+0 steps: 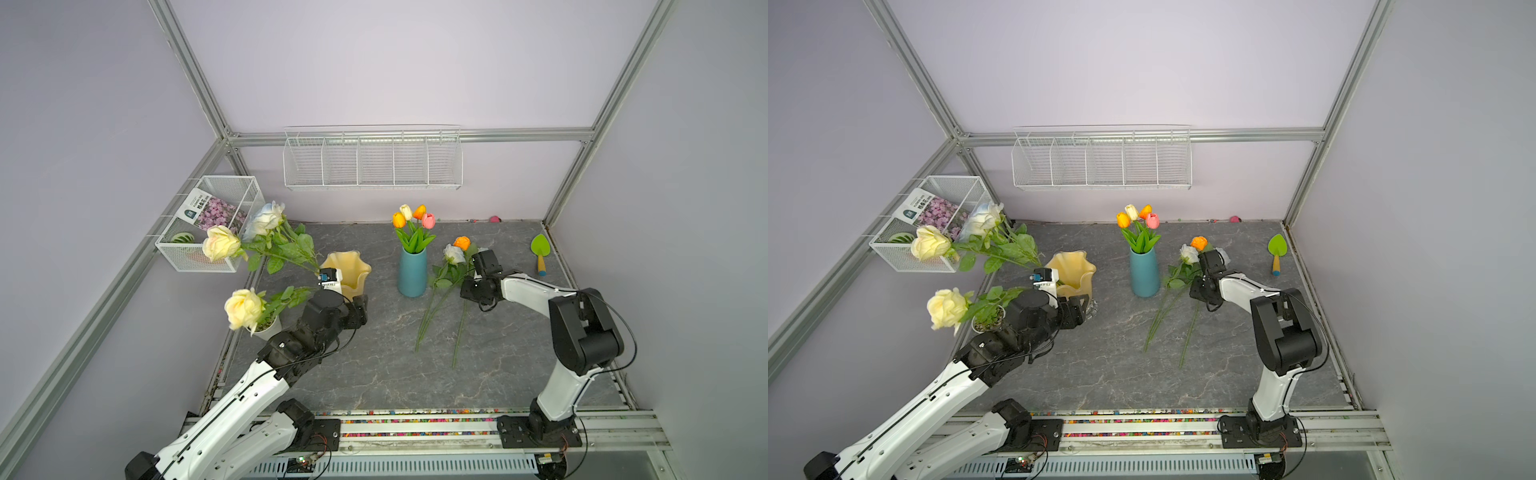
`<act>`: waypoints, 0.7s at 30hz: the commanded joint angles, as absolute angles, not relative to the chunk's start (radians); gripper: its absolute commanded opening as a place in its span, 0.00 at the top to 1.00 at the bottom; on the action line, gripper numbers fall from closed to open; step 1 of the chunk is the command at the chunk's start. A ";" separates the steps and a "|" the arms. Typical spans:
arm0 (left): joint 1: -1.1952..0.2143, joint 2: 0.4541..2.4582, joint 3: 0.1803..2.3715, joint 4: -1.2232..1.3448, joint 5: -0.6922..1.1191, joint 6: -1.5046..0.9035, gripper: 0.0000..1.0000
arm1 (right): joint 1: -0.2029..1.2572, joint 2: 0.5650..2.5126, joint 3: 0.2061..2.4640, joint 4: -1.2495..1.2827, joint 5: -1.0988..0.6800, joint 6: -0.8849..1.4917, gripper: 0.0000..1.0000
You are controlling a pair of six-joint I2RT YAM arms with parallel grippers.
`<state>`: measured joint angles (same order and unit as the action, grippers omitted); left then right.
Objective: Arrange the flowers in different vases according to their variety
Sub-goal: Pick up the flower at the center of the board.
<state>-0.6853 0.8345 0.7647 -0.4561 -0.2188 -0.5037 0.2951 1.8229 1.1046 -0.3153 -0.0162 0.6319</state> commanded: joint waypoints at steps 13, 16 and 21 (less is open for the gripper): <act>-0.791 0.842 0.780 -0.504 -0.135 -0.549 0.27 | 0.303 1.874 1.142 -0.363 0.054 0.635 0.99; -0.820 0.850 0.774 -0.496 -0.138 -0.562 0.27 | 0.301 1.791 1.094 -0.349 0.078 0.629 1.00; -0.831 0.855 0.755 -0.455 -0.073 -0.572 0.27 | 0.300 1.589 1.001 -0.310 0.095 0.601 1.00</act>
